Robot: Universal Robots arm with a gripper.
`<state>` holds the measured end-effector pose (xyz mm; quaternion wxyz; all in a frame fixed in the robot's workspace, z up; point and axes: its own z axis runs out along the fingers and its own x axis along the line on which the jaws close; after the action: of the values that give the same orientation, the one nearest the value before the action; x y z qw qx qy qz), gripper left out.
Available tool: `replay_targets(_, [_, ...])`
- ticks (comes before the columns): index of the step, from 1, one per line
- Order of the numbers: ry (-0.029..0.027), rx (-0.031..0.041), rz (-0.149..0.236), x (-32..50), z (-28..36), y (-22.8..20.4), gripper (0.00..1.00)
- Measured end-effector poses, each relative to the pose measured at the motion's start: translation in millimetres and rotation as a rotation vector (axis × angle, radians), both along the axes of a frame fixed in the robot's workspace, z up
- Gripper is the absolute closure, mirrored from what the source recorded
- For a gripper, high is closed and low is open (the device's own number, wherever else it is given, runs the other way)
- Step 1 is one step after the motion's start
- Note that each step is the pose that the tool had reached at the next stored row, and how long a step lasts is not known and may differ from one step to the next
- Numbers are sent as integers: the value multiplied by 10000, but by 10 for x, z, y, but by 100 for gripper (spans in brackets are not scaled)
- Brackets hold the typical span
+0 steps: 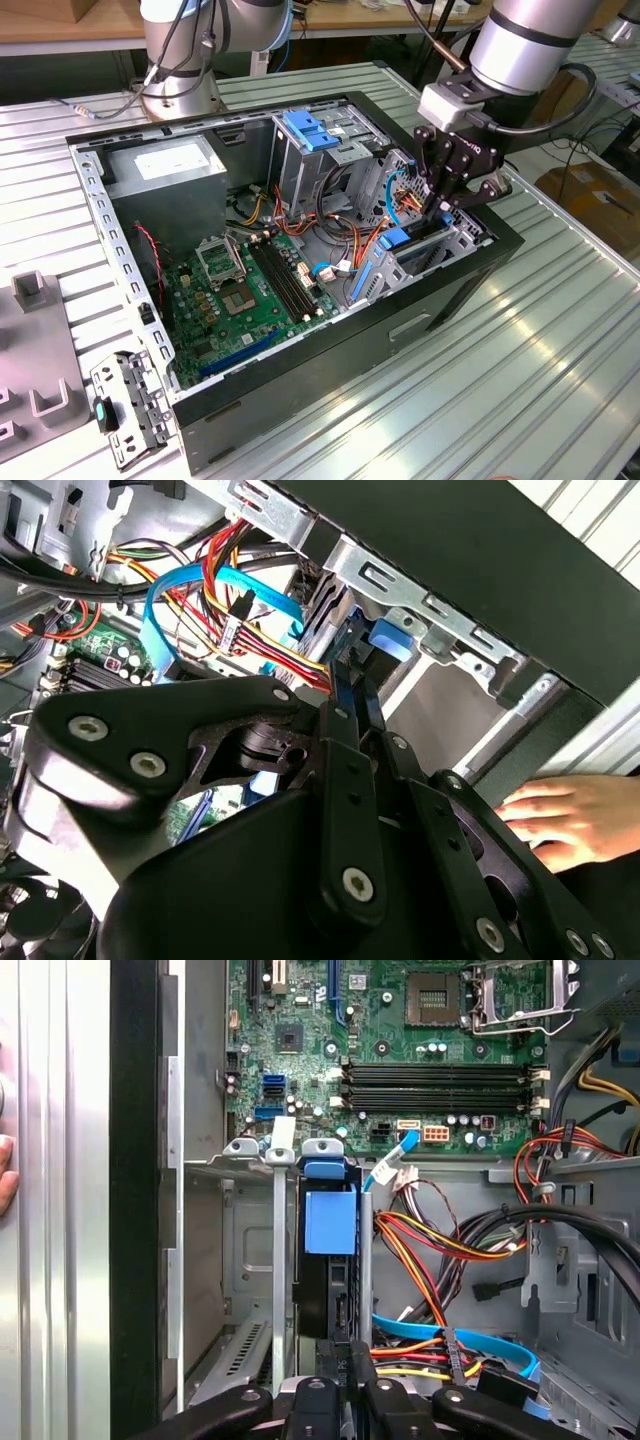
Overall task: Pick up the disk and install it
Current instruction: 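Insert the first disk wire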
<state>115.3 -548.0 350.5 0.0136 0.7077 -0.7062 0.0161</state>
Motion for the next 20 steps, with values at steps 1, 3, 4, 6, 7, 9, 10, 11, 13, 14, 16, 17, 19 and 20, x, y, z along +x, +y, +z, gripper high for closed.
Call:
replay_targets(1, [0, 2, 0, 0, 7, 0, 84])
replay_targets(3, [0, 3, -2, 0, 6, 0, 84])
replay_targets(4, [0, 2, -5, 0, 5, 0, 84])
replay_targets(6, [0, 1, -29, 0, 0, 2, 84])
replay_targets(7, [0, 2, -43, 0, -4, 2, 84])
replay_targets(9, [0, 6, -65, 0, -11, 1, 84])
replay_targets(10, [0, 10, -71, 0, -14, 1, 84])
replay_targets(11, [0, 15, -75, 0, -17, 1, 84])
replay_targets(13, [1, 54, -83, 0, -29, 1, 84])
replay_targets(14, [0, 62, -85, 0, -32, 2, 84])
replay_targets(16, [0, 76, -88, 0, -38, 2, 84])
replay_targets(17, [0, 83, -89, 0, -41, 2, 84])
replay_targets(19, [0, 94, -92, 0, -50, 2, 84])
replay_targets(20, [1, 98, -93, 0, -53, 1, 84])
